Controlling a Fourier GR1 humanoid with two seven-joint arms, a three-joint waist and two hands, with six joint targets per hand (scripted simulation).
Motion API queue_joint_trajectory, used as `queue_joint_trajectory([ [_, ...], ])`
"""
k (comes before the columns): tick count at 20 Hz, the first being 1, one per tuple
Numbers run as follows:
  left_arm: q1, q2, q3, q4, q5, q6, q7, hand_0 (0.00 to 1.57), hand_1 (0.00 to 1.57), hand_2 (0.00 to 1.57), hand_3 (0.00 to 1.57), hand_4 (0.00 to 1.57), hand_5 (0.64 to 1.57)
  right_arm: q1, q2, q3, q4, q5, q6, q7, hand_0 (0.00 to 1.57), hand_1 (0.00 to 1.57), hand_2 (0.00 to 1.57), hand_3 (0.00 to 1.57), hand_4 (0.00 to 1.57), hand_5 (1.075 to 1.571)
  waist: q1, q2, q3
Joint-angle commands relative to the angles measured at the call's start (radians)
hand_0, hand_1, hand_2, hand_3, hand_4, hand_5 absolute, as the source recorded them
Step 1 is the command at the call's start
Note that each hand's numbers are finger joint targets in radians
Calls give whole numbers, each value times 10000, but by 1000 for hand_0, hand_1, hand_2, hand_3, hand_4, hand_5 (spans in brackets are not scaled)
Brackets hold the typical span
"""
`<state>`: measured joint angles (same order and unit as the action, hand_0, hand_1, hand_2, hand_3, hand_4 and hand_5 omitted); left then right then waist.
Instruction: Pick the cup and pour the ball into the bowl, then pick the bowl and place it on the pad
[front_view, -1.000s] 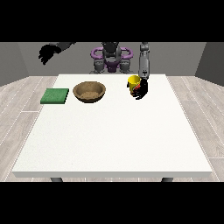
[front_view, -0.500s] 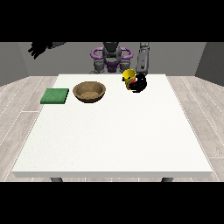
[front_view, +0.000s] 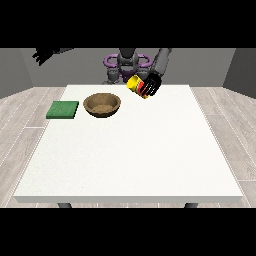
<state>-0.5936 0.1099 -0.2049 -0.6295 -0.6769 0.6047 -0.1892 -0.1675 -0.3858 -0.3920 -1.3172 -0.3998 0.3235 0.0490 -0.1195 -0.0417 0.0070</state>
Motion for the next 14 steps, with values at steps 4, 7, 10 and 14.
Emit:
queue_joint_trajectory([
  [4, -2215, -657, -1559, 969, -3017, -195, 3913, 1359, 1359, 1571, 1571, 1466, 1531, -173, -176, -222, 1026, -238, 595, -388, 0, 0, 0, 0, 688, 1560, 27, 11, -46],
  [7, -2579, -1075, -2494, 597, -3425, -1046, 5442, 1359, 1359, 1571, 1571, 1466, 1531, -276, -50, 20, 1586, 191, 584, -694, 0, 0, 0, 0, 675, 1556, 135, -212, -48],
  [10, -3034, -1087, -2748, 984, -4153, -1385, 6493, 1311, 1311, 1571, 1571, 1470, 1529, -464, -397, 46, 1359, -257, 1112, -97, 0, 0, 0, 172, 699, 1560, -575, -242, -60],
  [14, -4146, -1094, -3732, 1419, -5650, -2160, 7691, 1456, 1456, 1571, 1571, 1260, 1557, -1162, 68, 308, 1412, 86, 416, -272, 0, 0, 0, 177, 694, 1556, -513, 48, -57],
])
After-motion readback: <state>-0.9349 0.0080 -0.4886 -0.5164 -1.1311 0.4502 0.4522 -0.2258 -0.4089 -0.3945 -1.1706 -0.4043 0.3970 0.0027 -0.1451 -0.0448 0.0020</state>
